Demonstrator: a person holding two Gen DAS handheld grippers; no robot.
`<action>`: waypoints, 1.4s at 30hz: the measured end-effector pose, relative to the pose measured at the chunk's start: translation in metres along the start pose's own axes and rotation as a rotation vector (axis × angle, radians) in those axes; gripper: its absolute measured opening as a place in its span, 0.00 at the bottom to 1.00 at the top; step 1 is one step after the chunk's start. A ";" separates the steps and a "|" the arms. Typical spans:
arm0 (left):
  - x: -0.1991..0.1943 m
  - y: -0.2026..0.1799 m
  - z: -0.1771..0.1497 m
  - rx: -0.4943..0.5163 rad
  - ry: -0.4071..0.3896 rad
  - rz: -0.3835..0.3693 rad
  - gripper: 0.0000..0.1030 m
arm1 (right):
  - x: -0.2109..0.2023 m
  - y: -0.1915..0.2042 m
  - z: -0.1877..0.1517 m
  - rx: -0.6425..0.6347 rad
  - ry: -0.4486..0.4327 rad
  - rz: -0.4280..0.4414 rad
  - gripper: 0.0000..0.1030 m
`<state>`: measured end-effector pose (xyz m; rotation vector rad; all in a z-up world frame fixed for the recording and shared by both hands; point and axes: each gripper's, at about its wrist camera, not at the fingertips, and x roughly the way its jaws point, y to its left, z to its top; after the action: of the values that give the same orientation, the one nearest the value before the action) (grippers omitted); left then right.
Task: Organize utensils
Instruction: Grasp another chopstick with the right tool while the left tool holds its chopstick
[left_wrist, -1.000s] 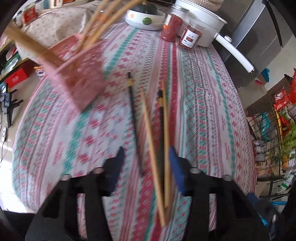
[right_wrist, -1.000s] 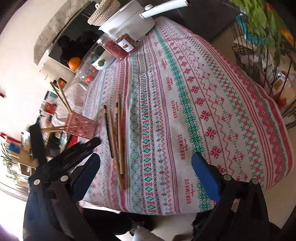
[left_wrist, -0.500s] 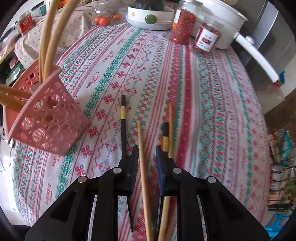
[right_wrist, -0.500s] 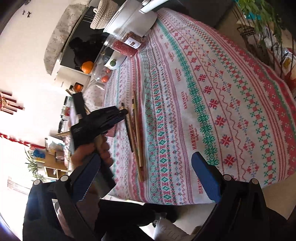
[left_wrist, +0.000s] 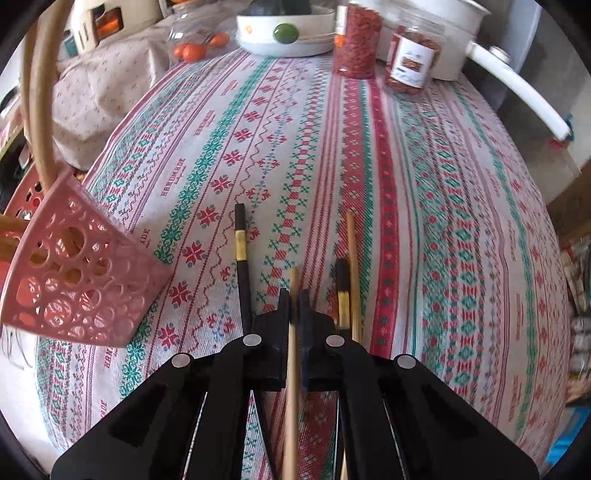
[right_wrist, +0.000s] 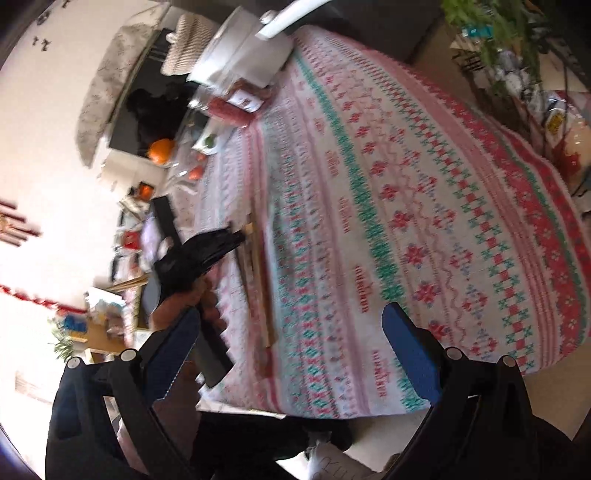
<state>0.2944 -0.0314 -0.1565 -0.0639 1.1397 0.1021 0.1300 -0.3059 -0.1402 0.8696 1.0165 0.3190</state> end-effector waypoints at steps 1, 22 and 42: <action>-0.006 0.003 -0.006 -0.006 -0.016 -0.027 0.03 | 0.002 0.000 0.001 -0.001 0.001 -0.020 0.93; -0.133 0.106 -0.098 -0.026 -0.277 -0.341 0.04 | 0.202 0.137 0.090 -0.270 0.094 -0.385 0.63; -0.138 0.125 -0.096 -0.071 -0.253 -0.421 0.04 | 0.228 0.131 0.087 -0.332 0.034 -0.459 0.05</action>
<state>0.1369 0.0765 -0.0710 -0.3432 0.8502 -0.2190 0.3405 -0.1269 -0.1588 0.3185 1.1234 0.1058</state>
